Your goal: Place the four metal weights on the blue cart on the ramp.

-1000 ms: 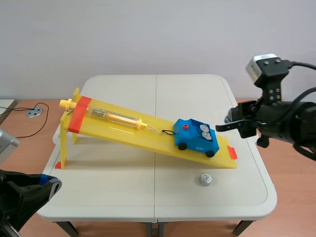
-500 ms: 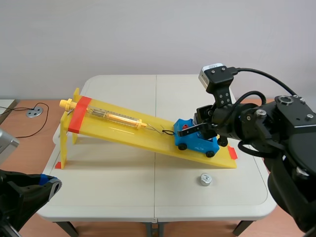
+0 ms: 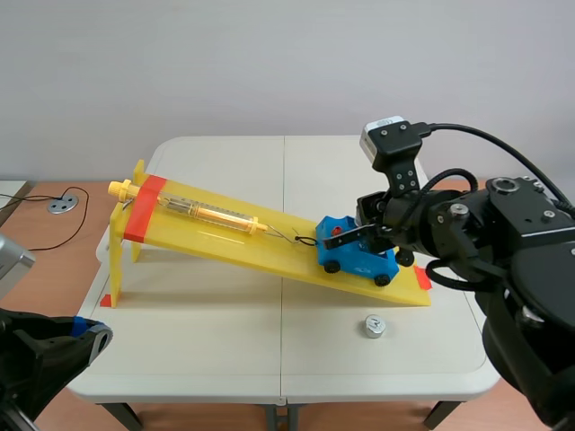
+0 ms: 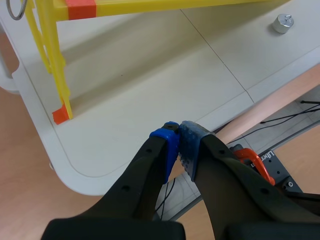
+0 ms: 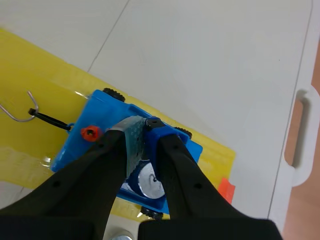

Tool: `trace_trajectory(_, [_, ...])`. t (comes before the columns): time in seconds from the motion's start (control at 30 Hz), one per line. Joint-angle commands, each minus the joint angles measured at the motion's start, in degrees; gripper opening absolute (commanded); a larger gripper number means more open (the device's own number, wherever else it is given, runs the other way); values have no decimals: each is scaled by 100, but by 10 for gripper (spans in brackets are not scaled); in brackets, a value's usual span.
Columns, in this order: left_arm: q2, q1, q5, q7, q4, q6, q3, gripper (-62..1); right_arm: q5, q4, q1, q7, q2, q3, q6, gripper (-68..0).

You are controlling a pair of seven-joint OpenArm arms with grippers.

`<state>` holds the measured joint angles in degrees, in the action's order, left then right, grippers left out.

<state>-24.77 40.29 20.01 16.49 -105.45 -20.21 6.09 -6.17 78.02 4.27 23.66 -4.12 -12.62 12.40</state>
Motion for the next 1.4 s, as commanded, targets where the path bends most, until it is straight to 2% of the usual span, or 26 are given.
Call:
trace_trajectory(0.0, [33,-66,378,-442,-420,-98,85,-581,-129,289,780,-988,72,-24,-258,-667])
trace_trajectory(0.43, [33,-66,378,-442,-420,-98,85,-581,0,153,826,-1097,129,-26,-345,-662])
trace_trajectory(0.57, [33,-66,378,-442,-420,-98,85,-581,0,153,826,-1115,129,-26,-341,-552])
trace_trajectory(0.67, [33,-66,378,-442,-420,-98,85,-581,0,153,826,-1115,127,-20,-341,-516])
trace_trajectory(0.77, [33,-66,378,-442,-420,-98,85,-581,-2,221,824,-1069,107,28,-339,-449])
trace_trajectory(0.87, [33,-63,378,-442,-420,-98,85,-581,-26,509,776,-844,26,120,-334,-428])
trace_trajectory(1.07, [33,-63,378,-439,-420,-98,85,-581,-809,1392,411,-328,-442,356,15,-428])
trace_trajectory(1.37, [33,-63,378,-442,-420,-98,85,-581,-1904,2404,-693,83,-1257,988,699,-410])
